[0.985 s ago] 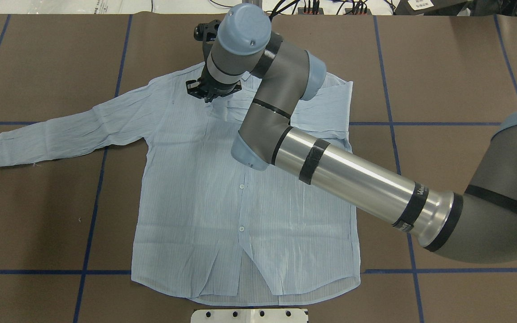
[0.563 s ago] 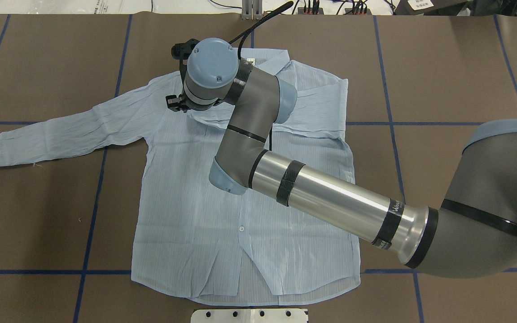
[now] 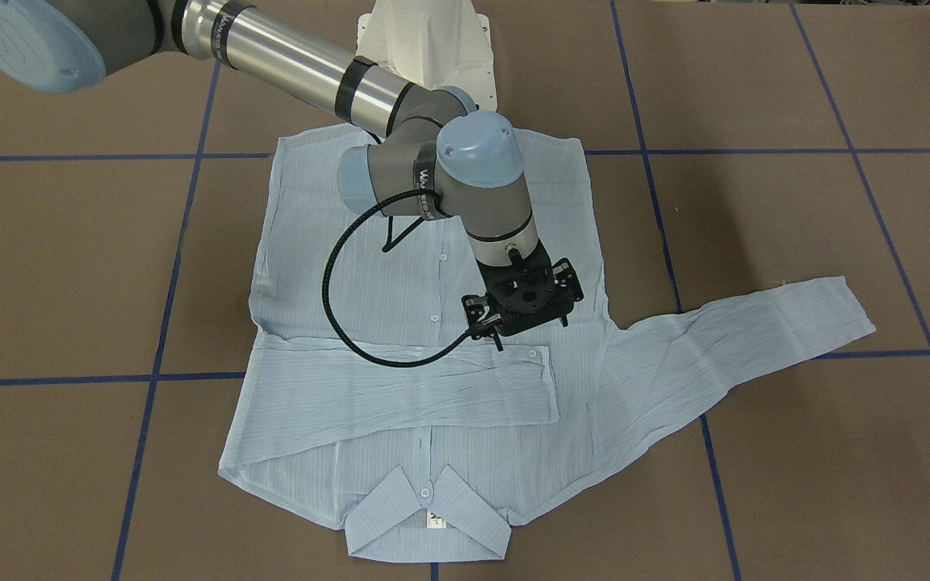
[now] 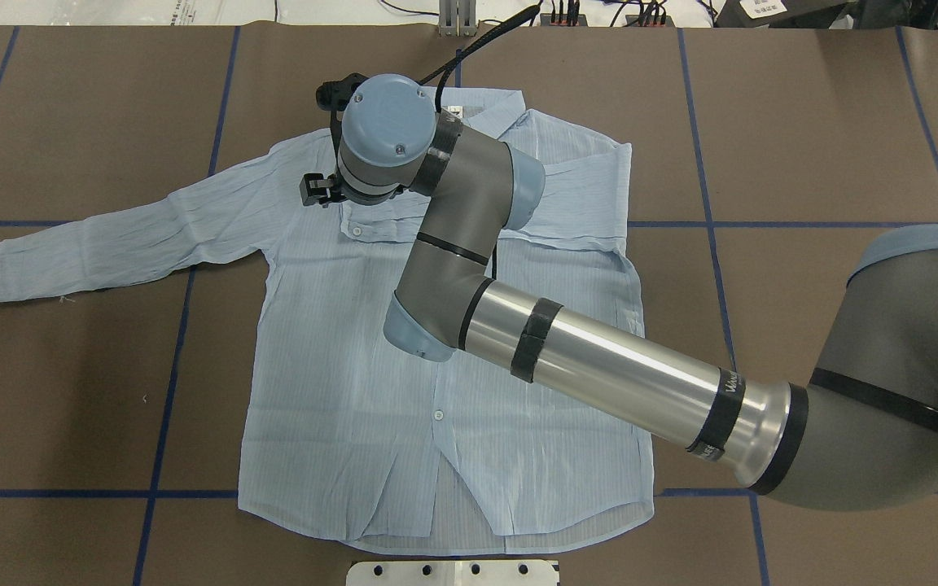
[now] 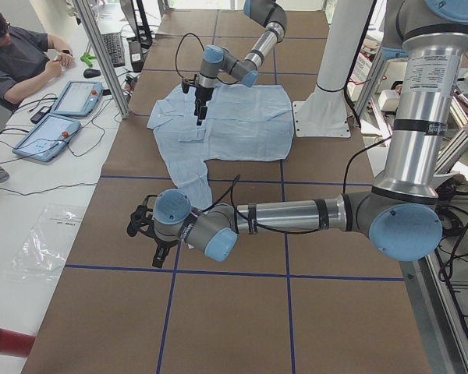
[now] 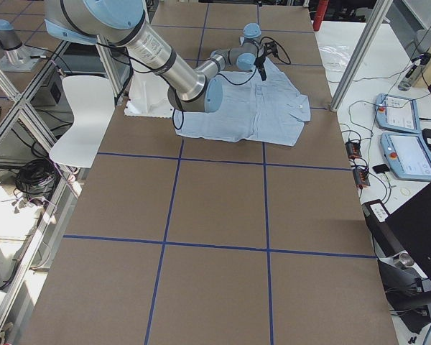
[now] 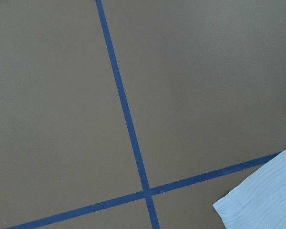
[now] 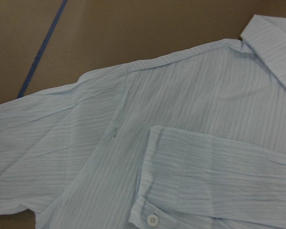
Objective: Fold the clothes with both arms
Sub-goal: 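Lift the sleeve with the right gripper and fold it across the shirt, then release the sleeve and raise the right gripper away from the shirt, then move the left gripper down to the cuff of the other sleeve, then grasp the cuff with the left gripper and lift it toward the collar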
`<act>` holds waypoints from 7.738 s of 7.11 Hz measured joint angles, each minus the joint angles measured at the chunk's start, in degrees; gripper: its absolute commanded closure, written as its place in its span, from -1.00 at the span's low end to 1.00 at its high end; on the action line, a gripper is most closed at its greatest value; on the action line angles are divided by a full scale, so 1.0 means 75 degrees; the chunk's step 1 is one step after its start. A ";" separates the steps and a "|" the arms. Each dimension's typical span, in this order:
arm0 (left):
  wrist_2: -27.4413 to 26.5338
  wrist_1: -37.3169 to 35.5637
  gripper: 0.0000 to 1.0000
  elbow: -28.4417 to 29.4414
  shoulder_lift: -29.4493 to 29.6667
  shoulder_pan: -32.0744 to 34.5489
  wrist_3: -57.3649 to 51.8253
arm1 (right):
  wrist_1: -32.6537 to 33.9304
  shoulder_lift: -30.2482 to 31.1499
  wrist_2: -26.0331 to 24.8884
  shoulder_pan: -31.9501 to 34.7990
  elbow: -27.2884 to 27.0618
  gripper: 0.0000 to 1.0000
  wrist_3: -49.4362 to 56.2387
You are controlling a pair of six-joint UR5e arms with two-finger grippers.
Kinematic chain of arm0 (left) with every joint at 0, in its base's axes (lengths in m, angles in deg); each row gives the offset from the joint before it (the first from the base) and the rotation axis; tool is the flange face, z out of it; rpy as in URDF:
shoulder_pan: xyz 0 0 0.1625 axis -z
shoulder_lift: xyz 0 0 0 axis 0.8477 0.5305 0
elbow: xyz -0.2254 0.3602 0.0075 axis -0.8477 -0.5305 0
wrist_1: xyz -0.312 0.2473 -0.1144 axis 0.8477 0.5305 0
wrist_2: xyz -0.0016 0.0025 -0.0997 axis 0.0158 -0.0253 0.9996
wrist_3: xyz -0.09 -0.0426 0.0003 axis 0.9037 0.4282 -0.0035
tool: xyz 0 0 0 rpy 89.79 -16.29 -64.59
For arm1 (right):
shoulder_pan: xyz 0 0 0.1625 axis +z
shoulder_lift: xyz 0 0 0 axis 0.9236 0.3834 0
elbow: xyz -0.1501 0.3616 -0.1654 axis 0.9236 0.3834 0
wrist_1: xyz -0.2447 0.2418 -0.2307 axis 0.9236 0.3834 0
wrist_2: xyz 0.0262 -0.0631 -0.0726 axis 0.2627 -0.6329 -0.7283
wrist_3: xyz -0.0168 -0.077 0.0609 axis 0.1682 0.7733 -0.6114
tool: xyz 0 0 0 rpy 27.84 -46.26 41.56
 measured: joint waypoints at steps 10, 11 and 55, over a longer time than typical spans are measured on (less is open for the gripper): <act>-0.3692 0.2627 -0.50 -0.0465 -0.0937 -0.3395 0.4951 | 0.3583 0.4682 0.2444 0.2446 -0.5394 -1.00 0.3397; -0.3726 0.2624 -0.42 -0.0385 -0.0945 -0.3435 0.4942 | 0.3570 0.4727 0.2476 0.2473 -0.5406 -1.00 0.3435; -0.0627 -0.4446 1.00 -0.1455 0.6688 -0.3969 0.9751 | 0.3528 0.6110 0.2507 0.2605 -0.6242 -1.00 0.3383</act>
